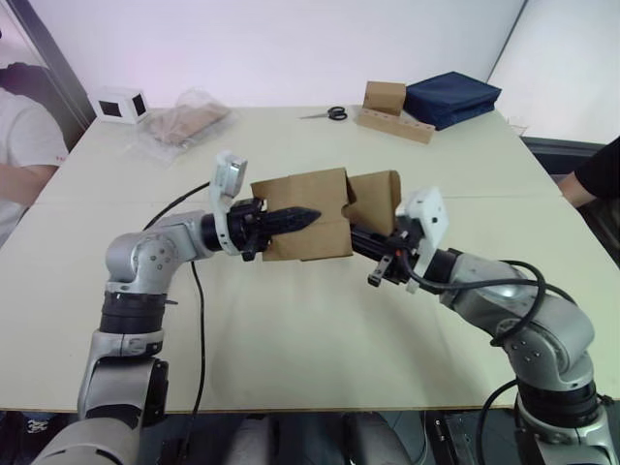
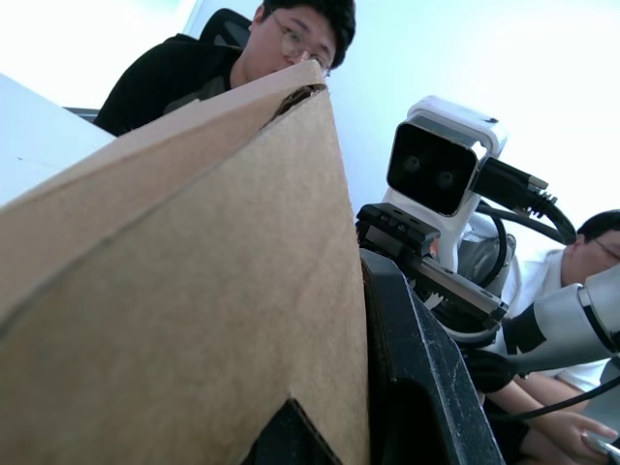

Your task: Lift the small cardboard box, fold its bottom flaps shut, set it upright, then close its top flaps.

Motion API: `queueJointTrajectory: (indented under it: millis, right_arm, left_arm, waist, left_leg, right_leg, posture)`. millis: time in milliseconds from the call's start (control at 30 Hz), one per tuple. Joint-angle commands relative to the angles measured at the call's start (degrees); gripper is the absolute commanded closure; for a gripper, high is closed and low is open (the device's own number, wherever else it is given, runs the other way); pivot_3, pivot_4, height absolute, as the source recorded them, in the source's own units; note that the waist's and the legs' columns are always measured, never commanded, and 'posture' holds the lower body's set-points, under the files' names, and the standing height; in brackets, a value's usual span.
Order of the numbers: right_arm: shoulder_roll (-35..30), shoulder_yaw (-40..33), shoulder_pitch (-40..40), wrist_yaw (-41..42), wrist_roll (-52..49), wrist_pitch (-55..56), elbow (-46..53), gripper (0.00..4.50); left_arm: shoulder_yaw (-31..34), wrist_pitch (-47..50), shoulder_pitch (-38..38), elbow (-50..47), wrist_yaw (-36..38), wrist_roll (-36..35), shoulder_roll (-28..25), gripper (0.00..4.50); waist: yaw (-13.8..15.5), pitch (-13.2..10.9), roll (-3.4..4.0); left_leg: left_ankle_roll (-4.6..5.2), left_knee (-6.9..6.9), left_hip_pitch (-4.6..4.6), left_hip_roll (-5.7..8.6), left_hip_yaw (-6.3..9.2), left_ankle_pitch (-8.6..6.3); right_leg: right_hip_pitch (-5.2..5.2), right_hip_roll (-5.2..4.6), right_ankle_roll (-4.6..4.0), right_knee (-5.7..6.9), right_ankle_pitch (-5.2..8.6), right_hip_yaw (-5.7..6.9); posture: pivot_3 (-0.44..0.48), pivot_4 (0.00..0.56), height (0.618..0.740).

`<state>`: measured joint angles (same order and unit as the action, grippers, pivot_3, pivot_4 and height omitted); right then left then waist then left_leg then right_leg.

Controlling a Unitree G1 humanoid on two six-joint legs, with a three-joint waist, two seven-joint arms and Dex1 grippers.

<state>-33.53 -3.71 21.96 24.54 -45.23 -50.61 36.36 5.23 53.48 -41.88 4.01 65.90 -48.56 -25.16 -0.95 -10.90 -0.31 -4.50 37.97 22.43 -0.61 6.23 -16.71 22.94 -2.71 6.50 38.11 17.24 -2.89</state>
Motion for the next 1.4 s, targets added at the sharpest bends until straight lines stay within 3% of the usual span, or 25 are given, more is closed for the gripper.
queueJointTrajectory:
  millis: [33,233,267,300,367,567,833,1400]
  right_arm:
    - [-4.96,-12.22,-1.02,2.82,-8.88,-1.66,1.75,4.50]
    - [-10.04,-26.21,-6.10,7.01,-28.22,-5.38,-5.42,4.50]
    - [-10.36,-27.37,-6.62,6.97,-30.05,-5.57,-7.13,3.97]
    - [-10.81,-28.15,-7.07,7.22,-31.25,-5.78,-8.88,3.81]
    - [-11.44,-28.57,-7.28,7.23,-33.29,-6.15,-11.51,2.94]
    - [-11.80,-26.40,-5.90,7.08,-36.38,-7.08,-16.26,0.57]
    - [-9.08,-22.52,-3.62,6.21,-39.01,-6.86,-18.61,0.57]
    - [-6.75,-19.03,-2.82,-1.28,-49.51,-4.57,-12.55,0.57]
  left_arm:
    - [1.82,1.65,-1.32,-1.60,0.50,-2.44,-2.27,4.45]
    - [3.64,6.39,-1.80,-3.49,0.12,-7.08,-4.82,4.45]
    - [4.07,7.23,-2.12,-3.78,-0.29,-8.01,-5.06,4.50]
    - [4.44,8.28,-2.44,-4.24,-0.50,-9.19,-5.34,4.50]
    - [4.70,9.78,-2.85,-5.13,-0.78,-10.79,-5.67,4.50]
    - [4.16,12.70,-2.64,-7.36,-0.67,-14.31,-6.52,4.50]
    - [4.12,14.64,-1.78,-9.61,-1.46,-17.30,-6.62,4.50]
    - [3.32,12.47,-1.27,-7.10,-3.68,-14.92,-6.60,4.50]
  waist:
    - [0.01,0.00,0.00]
    - [-0.06,-0.01,-0.02]
    - [-0.08,-0.01,-0.02]
    - [-0.12,-0.01,-0.02]
    - [-0.17,-0.01,-0.02]
    - [-0.19,-0.01,-0.01]
    - [-0.19,-0.01,-0.01]
    - [-0.16,-0.01,-0.01]
  left_leg:
    - [0.00,0.00,0.00,0.00,0.00,0.00]
    - [0.04,-0.02,-0.01,-0.02,0.01,-0.02]
    - [0.04,-0.02,-0.01,-0.02,0.00,-0.02]
    - [0.04,-0.01,-0.02,-0.02,-0.02,-0.02]
    - [0.04,0.00,-0.02,-0.02,-0.03,-0.02]
    - [0.04,-0.01,-0.04,-0.02,-0.03,-0.02]
    - [0.04,0.00,-0.03,-0.02,-0.03,-0.02]
    - [0.04,-0.01,-0.03,-0.02,-0.03,-0.02]
  right_leg:
    - [-0.01,0.00,0.00,-0.01,0.00,0.00]
    - [-0.04,0.03,0.00,-0.01,0.00,0.01]
    - [-0.04,0.02,0.00,-0.02,0.00,0.00]
    - [-0.05,0.02,0.00,-0.02,0.00,0.00]
    - [-0.05,0.02,0.00,0.00,0.00,0.00]
    - [-0.05,0.03,0.00,-0.01,0.00,-0.01]
    - [-0.05,0.03,0.00,-0.02,0.00,-0.01]
    - [-0.04,0.03,0.00,-0.02,0.00,-0.01]
  posture:
    - [0.000,0.150,0.740]
    - [0.000,0.150,0.740]
    - [0.000,0.150,0.740]
    - [0.000,0.150,0.740]
    - [0.000,0.150,0.740]
    - [0.000,0.150,0.740]
    - [0.000,0.150,0.740]
    - [0.000,0.150,0.740]
